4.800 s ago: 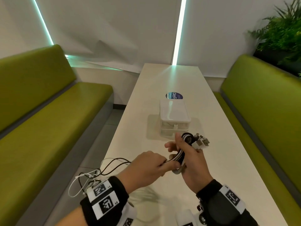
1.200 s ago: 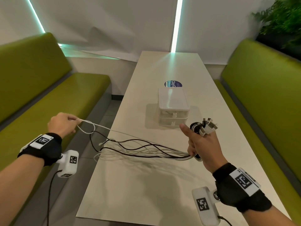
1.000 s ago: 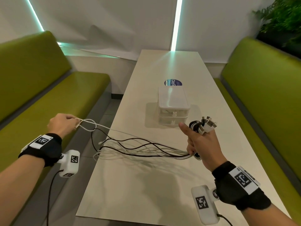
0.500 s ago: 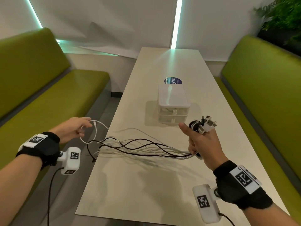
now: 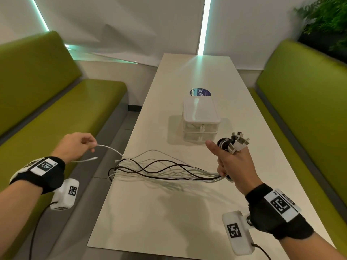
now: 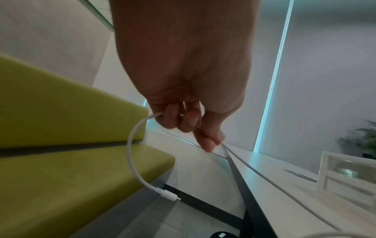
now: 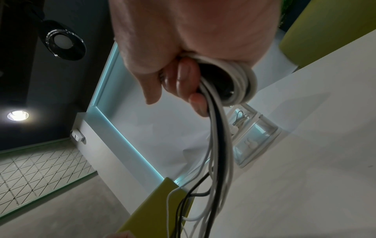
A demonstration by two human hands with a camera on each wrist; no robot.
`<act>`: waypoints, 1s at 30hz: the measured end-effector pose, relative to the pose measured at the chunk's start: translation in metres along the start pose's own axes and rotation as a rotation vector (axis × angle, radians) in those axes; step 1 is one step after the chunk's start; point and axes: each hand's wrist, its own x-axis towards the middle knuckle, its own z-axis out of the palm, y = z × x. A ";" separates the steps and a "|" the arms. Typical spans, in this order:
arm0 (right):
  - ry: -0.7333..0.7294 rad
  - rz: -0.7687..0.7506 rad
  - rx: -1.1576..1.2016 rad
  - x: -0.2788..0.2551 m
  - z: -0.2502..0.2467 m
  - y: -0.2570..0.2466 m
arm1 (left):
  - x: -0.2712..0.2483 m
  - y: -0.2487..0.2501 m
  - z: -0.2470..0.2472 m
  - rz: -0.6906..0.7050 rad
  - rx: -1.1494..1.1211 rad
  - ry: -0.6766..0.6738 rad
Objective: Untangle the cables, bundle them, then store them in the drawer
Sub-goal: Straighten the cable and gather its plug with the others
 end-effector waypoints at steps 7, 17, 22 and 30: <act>-0.023 -0.027 -0.028 -0.002 0.007 -0.003 | 0.004 0.024 0.009 0.037 0.175 0.087; -0.069 -0.167 -0.058 -0.007 0.021 -0.005 | -0.002 0.101 0.045 0.239 0.345 -0.149; -0.063 -0.190 0.001 -0.008 0.026 -0.008 | -0.053 0.192 0.039 0.563 -0.391 -0.323; 0.074 -0.176 0.123 -0.016 0.029 -0.012 | -0.107 0.274 0.066 0.602 -0.554 -0.758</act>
